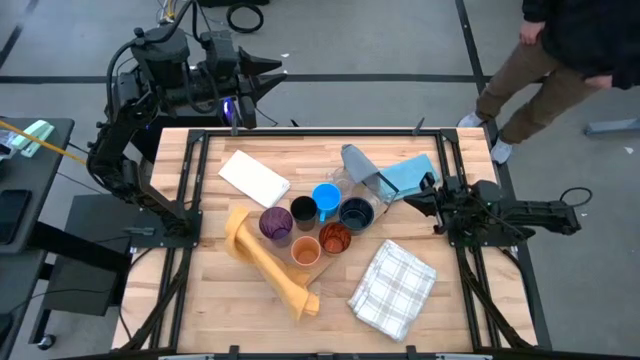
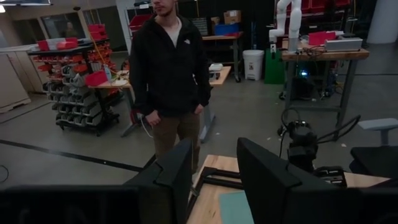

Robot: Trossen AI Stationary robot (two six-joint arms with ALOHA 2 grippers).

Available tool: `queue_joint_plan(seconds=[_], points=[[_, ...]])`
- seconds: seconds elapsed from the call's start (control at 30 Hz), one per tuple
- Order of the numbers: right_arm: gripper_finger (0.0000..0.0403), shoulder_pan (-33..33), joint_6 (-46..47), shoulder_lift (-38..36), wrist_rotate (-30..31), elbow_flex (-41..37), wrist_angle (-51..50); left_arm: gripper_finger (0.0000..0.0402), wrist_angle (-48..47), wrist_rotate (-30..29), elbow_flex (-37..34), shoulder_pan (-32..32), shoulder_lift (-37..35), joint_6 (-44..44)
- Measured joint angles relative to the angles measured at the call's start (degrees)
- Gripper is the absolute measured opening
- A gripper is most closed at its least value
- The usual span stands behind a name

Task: Stack small to large cups/mugs on shelf
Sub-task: Return to Home Position

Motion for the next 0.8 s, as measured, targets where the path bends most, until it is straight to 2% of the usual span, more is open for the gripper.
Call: queue_joint_plan(seconds=[0.33, 0.53, 0.8], points=[[0.0, 3.5, -0.8, 0.0, 2.7, 0.0, -1.3, 0.0138, 0.0, 0.0, 0.0, 0.0, 0.0, 0.9], [0.0, 3.5, -0.9, 0.1, 1.3, 0.0, -9.1, 0.0131, 0.0, 0.0, 0.0, 0.0, 0.0, 0.9], [0.0, 3.5, -13.5, 1.3, 1.7, 0.0, -10.2, 0.0137, 0.0, 0.0, 0.0, 0.0, 0.0, 0.9]])
